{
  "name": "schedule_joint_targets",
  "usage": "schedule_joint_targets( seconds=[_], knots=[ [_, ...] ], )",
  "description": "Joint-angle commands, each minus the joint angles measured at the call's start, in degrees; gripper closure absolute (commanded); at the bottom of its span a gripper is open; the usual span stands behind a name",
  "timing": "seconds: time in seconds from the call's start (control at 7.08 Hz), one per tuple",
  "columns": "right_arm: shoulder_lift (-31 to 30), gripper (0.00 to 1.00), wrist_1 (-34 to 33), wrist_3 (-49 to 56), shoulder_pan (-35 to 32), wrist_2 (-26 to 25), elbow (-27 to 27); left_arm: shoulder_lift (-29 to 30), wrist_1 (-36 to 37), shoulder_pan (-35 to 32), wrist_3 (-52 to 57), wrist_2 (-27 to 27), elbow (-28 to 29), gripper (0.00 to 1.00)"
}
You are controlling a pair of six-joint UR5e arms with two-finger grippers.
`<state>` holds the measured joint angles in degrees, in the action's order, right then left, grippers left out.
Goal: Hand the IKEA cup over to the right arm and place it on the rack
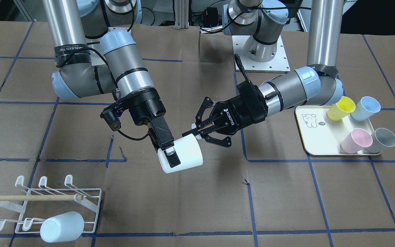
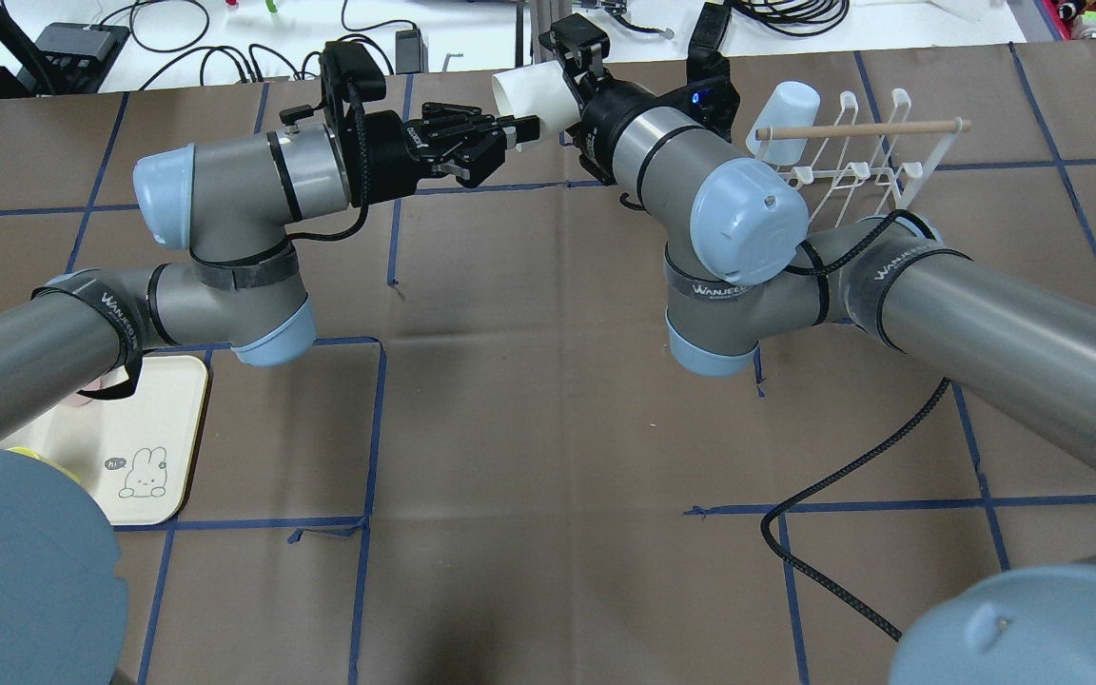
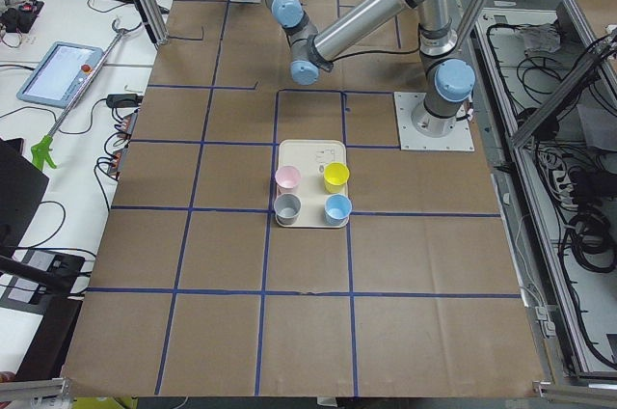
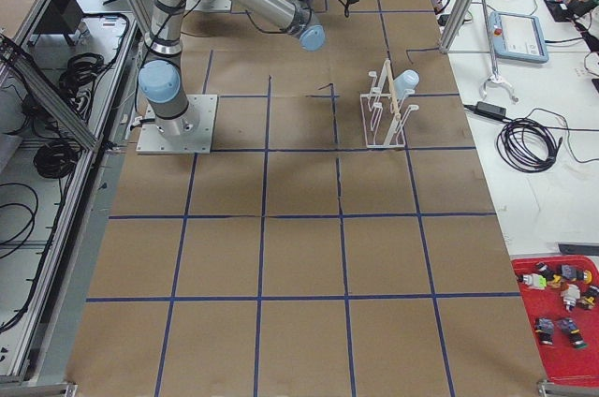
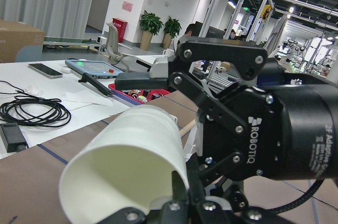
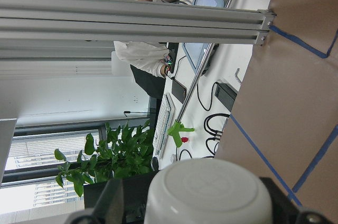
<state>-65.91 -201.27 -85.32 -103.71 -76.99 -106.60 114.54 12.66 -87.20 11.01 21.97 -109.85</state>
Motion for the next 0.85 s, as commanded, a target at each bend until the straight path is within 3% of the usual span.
schedule_joint_targets(
  seconds=[0.0,0.28,0.42,0.71],
  knots=[
    [0.1,0.31,0.0,0.3,0.0,0.3,-0.1,0.0,0.0,-0.1,0.0,0.0,0.0,0.93],
    [0.1,0.55,0.1,0.6,0.0,0.5,-0.2,-0.1,0.0,0.0,-0.1,0.0,0.1,0.90],
    [0.1,0.62,0.1,0.6,0.0,1.7,-0.2,-0.1,0.0,0.0,-0.1,0.1,0.2,0.85],
    [0.1,0.66,0.1,0.6,0.0,2.5,-0.1,-0.7,0.0,0.0,-0.1,1.1,0.3,0.62]
  ],
)
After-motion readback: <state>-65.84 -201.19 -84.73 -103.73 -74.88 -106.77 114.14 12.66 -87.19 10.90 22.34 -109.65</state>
